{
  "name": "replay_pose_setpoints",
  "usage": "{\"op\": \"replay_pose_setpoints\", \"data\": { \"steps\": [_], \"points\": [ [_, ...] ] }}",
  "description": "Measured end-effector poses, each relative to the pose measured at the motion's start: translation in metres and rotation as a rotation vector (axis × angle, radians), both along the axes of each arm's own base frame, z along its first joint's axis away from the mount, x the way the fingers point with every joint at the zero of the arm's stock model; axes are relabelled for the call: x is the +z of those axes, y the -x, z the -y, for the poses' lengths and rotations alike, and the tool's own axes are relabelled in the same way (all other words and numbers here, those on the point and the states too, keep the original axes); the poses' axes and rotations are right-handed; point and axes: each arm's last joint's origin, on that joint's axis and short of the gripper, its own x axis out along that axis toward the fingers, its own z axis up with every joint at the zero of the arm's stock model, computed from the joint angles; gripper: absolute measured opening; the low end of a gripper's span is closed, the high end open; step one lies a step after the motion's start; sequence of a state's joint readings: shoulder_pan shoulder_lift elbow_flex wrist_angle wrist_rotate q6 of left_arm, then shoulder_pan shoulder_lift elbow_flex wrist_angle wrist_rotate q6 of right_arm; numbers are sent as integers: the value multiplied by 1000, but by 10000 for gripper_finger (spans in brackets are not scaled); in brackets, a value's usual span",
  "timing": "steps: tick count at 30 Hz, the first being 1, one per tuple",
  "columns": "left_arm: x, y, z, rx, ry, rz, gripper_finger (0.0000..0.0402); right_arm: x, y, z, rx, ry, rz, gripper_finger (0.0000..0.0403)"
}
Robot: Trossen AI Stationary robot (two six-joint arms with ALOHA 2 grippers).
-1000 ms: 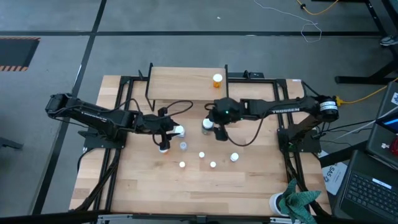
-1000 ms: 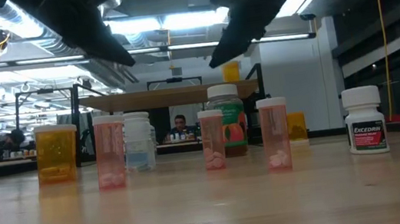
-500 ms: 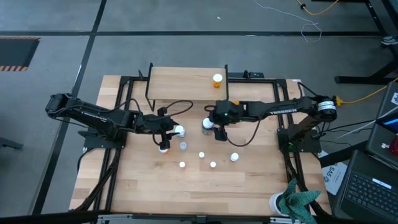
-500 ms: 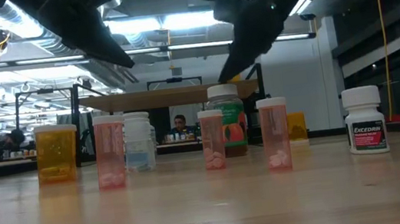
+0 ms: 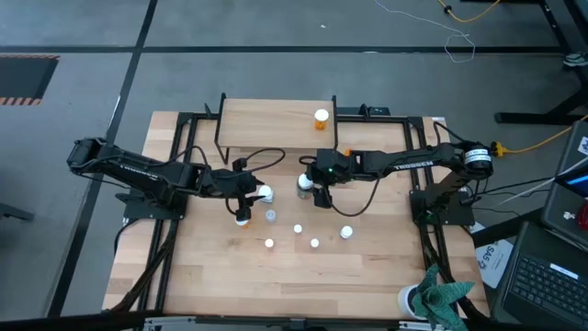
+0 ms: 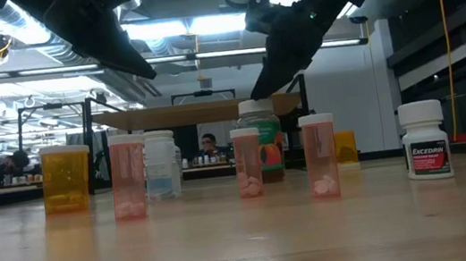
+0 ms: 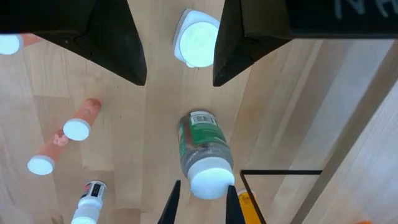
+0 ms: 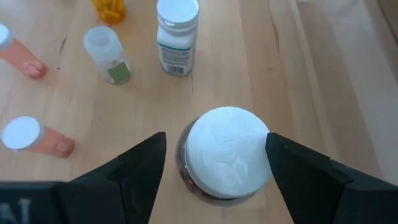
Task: Pick and place medicine bottles onto shelf by color
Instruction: Put the green pill bottle on the shelf
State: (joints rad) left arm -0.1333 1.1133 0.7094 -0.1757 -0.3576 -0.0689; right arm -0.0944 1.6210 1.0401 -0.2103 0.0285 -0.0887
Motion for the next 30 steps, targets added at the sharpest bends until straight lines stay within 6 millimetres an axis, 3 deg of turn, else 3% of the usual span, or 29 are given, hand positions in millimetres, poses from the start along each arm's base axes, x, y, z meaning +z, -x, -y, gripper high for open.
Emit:
{"op": "replay_pose_setpoints", "data": {
  "steps": [21,30],
  "points": [
    [0,0,0,2,2,0,181,-5,-2,3,-54,74,-23,280],
    [0,0,0,2,1,0,181,-2,-5,-4,-34,79,-13,280]
  ]
}}
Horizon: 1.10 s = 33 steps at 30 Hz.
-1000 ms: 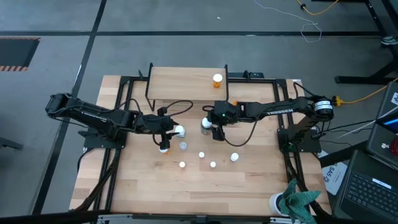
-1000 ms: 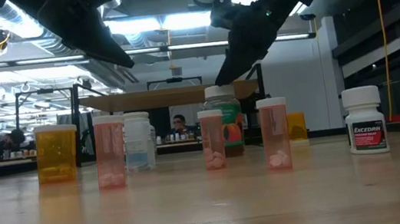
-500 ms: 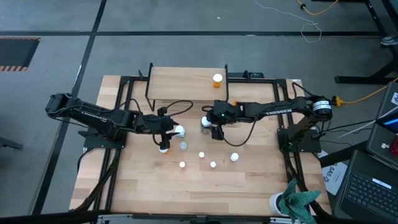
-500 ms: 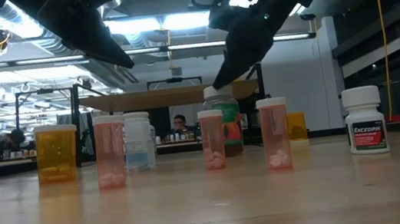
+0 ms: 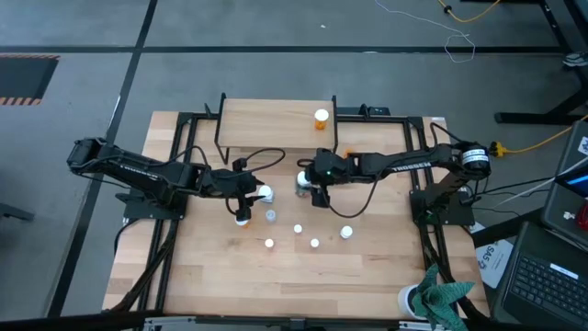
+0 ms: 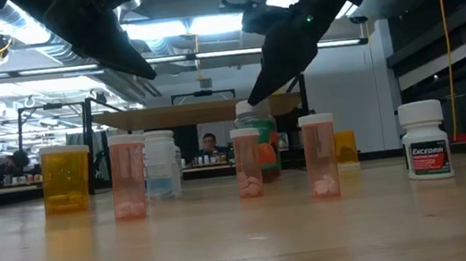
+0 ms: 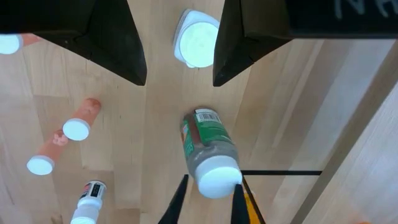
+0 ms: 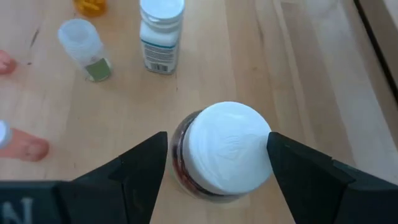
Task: Pick and place medicine bottles onto shelf by color
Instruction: Put the green pill bottle on the shelf
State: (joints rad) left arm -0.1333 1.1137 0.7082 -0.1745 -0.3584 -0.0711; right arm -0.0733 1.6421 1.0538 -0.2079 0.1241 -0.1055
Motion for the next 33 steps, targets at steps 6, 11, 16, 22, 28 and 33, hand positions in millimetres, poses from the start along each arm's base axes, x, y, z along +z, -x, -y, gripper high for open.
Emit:
{"op": "replay_pose_setpoints", "data": {
  "steps": [6,11,16,22,28,33],
  "points": [
    [0,0,0,0,0,0,181,-1,1,3,-44,31,-12,280],
    [0,0,0,0,0,0,181,2,-2,-1,-31,27,24,280],
    [0,0,0,0,0,-1,181,2,-3,-3,3,48,29,280],
    [0,0,0,0,-1,-1,181,2,-3,3,22,11,33,280],
    [0,0,0,-1,0,-1,181,-13,-8,10,19,-13,-7,280],
    [0,0,0,0,-1,-1,181,-16,-13,10,0,-27,17,280]
  ]
}}
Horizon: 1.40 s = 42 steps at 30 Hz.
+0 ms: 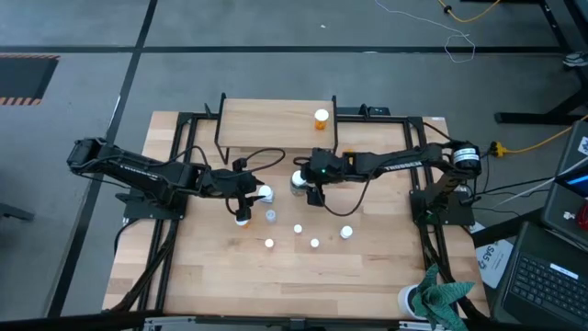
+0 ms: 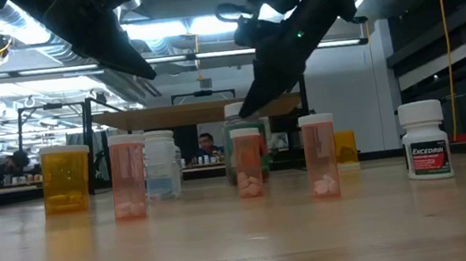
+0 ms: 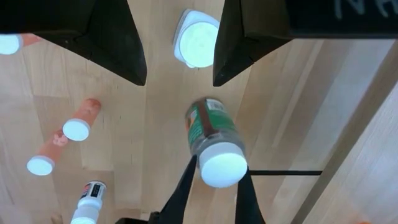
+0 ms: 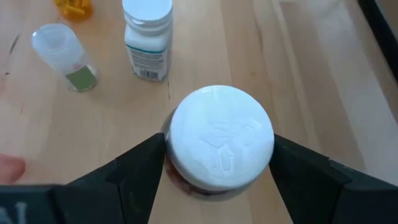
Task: Pick and place medicine bottles onto shelf by color
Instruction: Put the green pill bottle on the shelf
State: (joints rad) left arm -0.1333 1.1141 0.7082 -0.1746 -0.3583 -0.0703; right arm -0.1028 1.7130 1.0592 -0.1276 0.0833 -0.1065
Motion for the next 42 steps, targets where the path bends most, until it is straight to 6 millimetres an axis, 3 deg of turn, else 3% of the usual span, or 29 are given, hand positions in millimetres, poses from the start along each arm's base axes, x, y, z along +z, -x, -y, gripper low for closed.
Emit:
{"op": "replay_pose_setpoints", "data": {
  "steps": [6,14,33,38,42],
  "points": [
    [0,0,0,-2,-2,-1,181,2,0,0,-1,3,10,278],
    [0,0,0,-2,-1,3,181,2,0,0,-19,-17,15,221],
    [0,0,0,-2,-2,2,181,2,1,0,-38,-35,15,220],
    [0,0,0,-2,-2,2,181,11,-2,0,-51,-50,-9,219],
    [0,0,0,-2,-2,2,181,31,-8,1,-49,-47,-10,218]
  ]
}}
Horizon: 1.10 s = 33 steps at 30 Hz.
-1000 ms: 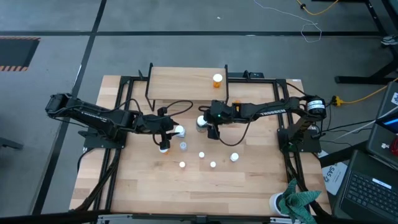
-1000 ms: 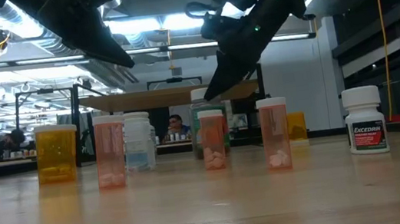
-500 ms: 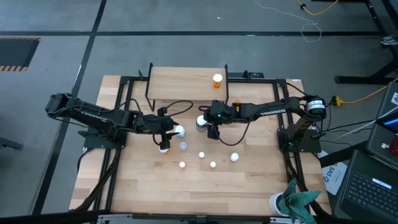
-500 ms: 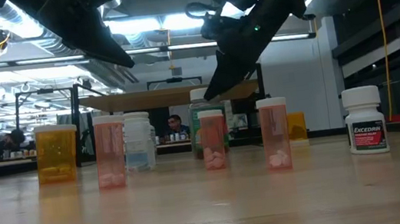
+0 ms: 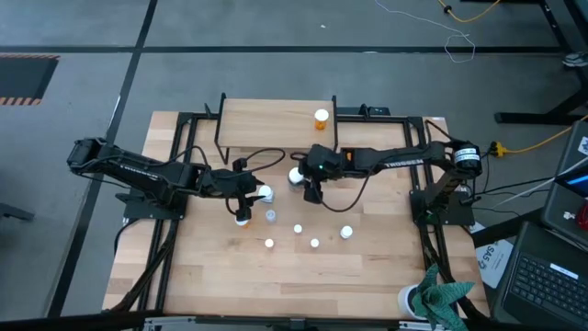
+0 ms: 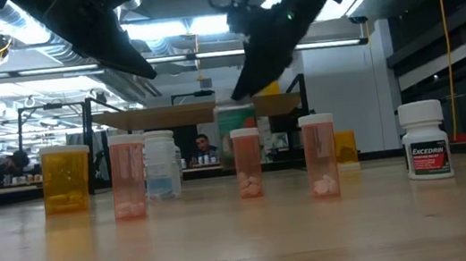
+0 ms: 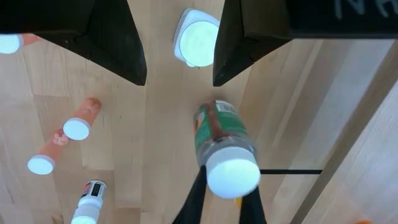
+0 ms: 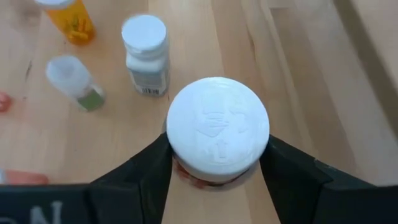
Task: Pick and place medicine bottles onto shelf by color
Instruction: Put the green pill bottle on the shelf
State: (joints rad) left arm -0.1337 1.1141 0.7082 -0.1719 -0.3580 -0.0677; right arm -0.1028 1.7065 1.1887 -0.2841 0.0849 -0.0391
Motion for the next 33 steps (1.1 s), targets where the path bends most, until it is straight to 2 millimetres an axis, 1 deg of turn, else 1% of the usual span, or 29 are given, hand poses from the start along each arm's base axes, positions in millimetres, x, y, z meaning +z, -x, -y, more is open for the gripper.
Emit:
{"op": "replay_pose_setpoints", "data": {
  "steps": [6,10,12,15,20,26,29,33],
  "points": [
    [0,0,0,0,0,0,181,26,-6,1,13,13,-7,214],
    [0,0,0,0,0,0,181,35,-6,1,15,14,-16,209],
    [0,0,0,0,0,0,181,40,-7,1,15,15,-7,201],
    [0,0,0,0,0,0,181,39,-7,1,17,15,-19,180],
    [0,0,0,0,0,0,181,31,1,-1,43,-14,-112,146],
    [0,0,0,0,0,0,181,28,5,-1,60,-11,-172,137],
    [0,0,0,0,0,0,181,25,16,-3,57,-30,-275,137],
    [0,0,0,1,0,0,181,37,39,-11,25,-70,-377,137]
  ]
}}
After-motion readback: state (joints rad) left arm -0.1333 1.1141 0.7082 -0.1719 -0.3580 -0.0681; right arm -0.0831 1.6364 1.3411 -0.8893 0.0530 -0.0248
